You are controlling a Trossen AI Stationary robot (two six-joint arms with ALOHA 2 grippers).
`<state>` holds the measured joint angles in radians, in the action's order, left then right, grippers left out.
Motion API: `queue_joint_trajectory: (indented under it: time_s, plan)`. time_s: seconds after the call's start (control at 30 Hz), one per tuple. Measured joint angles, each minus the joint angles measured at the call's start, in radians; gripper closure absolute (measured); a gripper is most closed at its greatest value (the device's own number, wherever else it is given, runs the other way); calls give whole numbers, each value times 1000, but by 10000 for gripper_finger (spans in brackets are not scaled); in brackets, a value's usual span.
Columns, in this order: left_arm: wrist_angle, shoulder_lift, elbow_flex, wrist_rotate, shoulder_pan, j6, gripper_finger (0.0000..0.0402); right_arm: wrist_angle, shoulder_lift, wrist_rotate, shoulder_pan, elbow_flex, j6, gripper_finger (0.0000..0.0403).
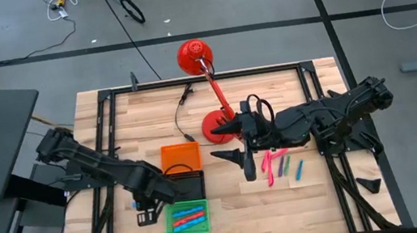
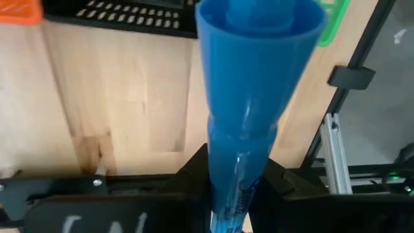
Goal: Pick & Place Markers
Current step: Put the blue highlighter into the green bin
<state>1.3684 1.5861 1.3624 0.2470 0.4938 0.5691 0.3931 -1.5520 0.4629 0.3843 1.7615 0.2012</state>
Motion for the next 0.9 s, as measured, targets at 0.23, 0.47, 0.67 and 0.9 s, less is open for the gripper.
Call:
queue_joint_trajectory:
  time_s: [0.23,0.47,0.67,0.9]
  plan:
    - [-12,132,153,-27,-9,-73,337,39,0,-1,0,0,0,137]
    - [-9,257,293,-44,-41,-110,337,39,0,-11,3,0,4,137]
    - [-7,350,402,-34,-62,-142,337,39,0,-39,3,0,5,137]
    - [2,395,461,-36,-59,-142,337,48,0,-64,3,0,2,137]
